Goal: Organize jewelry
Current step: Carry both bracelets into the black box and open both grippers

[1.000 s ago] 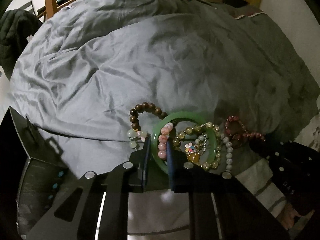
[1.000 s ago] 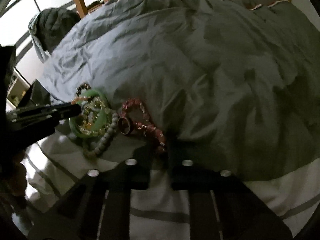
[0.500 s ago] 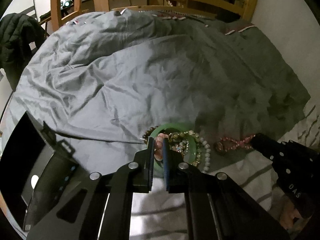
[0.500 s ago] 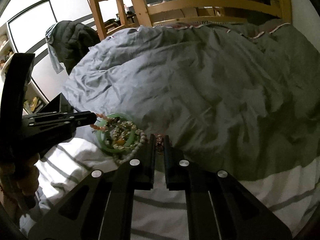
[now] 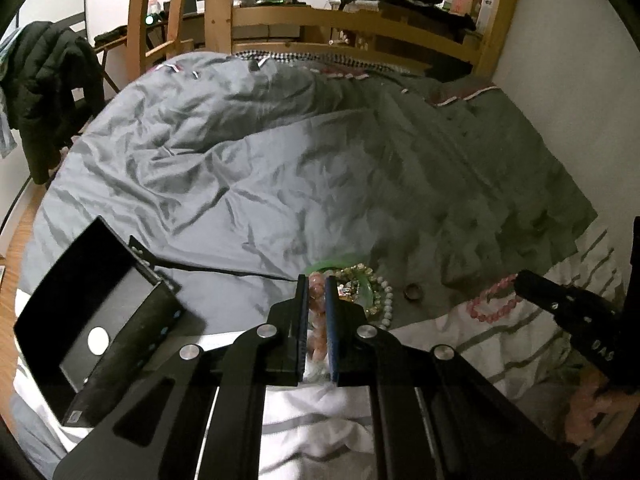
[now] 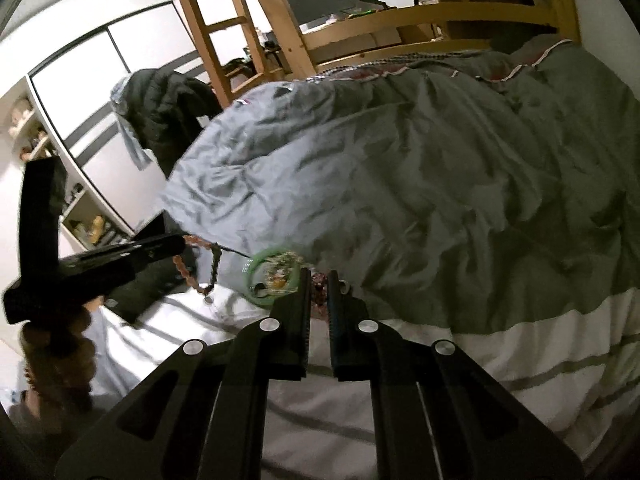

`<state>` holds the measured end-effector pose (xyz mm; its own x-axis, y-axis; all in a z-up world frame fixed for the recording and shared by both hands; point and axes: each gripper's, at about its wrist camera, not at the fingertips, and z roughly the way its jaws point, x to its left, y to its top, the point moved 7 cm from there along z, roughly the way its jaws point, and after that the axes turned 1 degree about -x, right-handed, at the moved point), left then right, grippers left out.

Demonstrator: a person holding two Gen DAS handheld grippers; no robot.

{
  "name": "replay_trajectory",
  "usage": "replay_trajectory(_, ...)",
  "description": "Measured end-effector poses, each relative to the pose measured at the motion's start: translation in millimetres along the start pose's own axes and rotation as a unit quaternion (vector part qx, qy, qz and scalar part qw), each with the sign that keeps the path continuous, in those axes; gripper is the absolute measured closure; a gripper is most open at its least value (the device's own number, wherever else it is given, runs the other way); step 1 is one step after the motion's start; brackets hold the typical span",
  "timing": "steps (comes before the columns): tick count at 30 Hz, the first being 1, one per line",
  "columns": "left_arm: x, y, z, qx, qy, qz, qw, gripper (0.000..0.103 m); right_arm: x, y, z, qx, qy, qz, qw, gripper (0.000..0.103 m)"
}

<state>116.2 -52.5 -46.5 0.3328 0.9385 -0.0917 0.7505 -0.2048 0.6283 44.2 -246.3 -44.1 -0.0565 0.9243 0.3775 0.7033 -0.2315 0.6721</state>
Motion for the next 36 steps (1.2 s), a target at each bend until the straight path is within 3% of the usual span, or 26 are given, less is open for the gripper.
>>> replay_trajectory(7,5,-2,-32,-0.015,-0.004,-0.002,0.9999,0.095,18,8,-28,0.013,0.056,0.038,0.998,0.094)
replay_trajectory(12,24,1,-58,-0.022,-0.001,-0.003,0.9998,0.095,49,18,-40,0.017,0.056,0.017,0.998,0.094)
replay_trajectory(19,83,5,-94,-0.053,0.022,-0.033,0.9978,0.095,115,40,-32,0.027,0.082,-0.026,0.996,0.094)
replay_trajectory(24,147,6,-107,-0.061,0.063,-0.067,0.9939,0.095,170,54,2,0.051,0.116,-0.047,0.991,0.094)
replay_trajectory(27,176,2,-106,-0.060,0.067,-0.089,0.9920,0.095,204,57,28,0.066,0.131,-0.067,0.987,0.094)
replay_trajectory(36,220,-18,-68,0.004,0.074,-0.120,0.9901,0.095,278,40,129,0.121,0.158,-0.090,0.976,0.094)
